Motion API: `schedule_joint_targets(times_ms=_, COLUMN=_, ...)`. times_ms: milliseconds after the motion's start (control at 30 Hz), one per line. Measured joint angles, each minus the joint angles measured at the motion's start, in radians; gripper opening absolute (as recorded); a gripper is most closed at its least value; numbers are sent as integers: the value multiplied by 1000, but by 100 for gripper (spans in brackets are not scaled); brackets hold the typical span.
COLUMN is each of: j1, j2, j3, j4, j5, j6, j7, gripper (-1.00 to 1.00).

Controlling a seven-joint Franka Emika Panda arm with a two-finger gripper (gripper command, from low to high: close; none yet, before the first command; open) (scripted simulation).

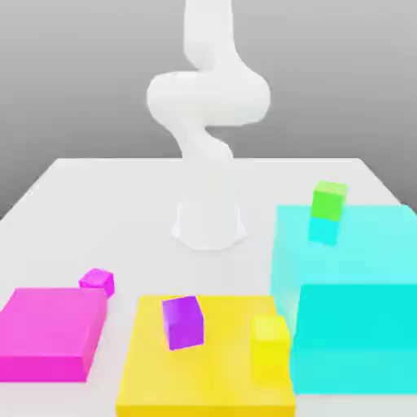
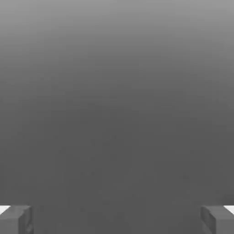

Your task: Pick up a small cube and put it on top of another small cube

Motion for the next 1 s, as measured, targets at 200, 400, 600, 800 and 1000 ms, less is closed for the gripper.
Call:
schedule_joint_targets(times_ms=200, j1=-98, j2=150, j3=-48, j4=-140, j5=-85, j6=121, j7=-15, gripper=0)
schedule_joint_targets(times_ms=400, j1=-193, j2=294, j3=-126, j4=-276, j5=-150, j6=239, j7=-44, gripper=0)
schedule_joint_targets(times_ms=600, j1=-283, j2=436, j3=-224, j4=-412, j5=-189, j6=359, j7=-95, gripper=0)
schedule_joint_targets(times_ms=800, j1=-349, j2=577, j3=-338, j4=-551, j5=-176, j6=485, j7=-185, gripper=0)
schedule_joint_targets(times_ms=1000, j1=-334, j2=717, j3=-397, j4=-612, j5=-27, j6=603, j7=-325, gripper=0)
